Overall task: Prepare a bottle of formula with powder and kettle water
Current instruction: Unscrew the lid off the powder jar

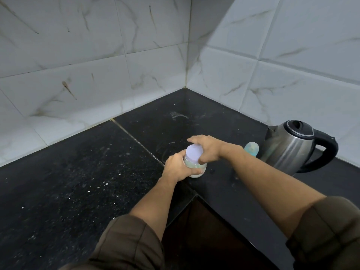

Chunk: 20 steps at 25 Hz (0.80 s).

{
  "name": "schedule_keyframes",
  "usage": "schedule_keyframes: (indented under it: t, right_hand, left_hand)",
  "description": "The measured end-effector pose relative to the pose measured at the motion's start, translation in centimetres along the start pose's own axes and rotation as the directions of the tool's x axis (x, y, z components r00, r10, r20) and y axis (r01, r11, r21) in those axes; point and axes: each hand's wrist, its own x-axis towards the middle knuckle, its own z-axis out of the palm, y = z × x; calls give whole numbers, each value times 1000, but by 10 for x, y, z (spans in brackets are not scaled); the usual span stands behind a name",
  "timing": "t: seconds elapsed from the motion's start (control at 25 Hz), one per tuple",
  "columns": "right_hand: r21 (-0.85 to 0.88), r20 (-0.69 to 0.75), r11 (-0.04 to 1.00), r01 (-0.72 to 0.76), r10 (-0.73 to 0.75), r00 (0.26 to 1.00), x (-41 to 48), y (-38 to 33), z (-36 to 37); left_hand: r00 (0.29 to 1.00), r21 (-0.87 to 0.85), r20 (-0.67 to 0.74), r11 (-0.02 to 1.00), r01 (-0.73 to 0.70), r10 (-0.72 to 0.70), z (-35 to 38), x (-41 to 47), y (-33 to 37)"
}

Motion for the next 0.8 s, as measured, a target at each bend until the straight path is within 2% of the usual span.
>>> schedule_keyframes:
  t: [0.08,0.2,0.36,0.48,0.56,0.68,0.8]
  right_hand:
    - [8,-88,998,-65,66,994,0,-3,4]
    - [-88,-193,986,-141,122,974,-1,-9,12]
    - [-120,-45,993,-7,2,999,-2,-9,6]
    - [-40,-78,996,-76,73,994,3,-7,3]
    - [-147,-102,983,-112,98,990,4,-7,4]
    - [-287,-70,958,-19,-1,998,7,-11,0]
    - [-186,38,970,155,-151,988,13,-9,-19]
  left_hand:
    - [1000,2,3,1000,1,-1,0,-1,0]
    - [1000,2,-1,1000,-1,1,1,0,0]
    - [1000,18,2,1000,6,-6,0,1,1]
    - [1000,23,15,1000,21,-21,0,2,0]
    - [999,27,18,999,34,-35,-1,2,1]
    - [999,29,20,999,41,-41,-3,2,4]
    - [999,25,18,998,50,-51,-3,1,5]
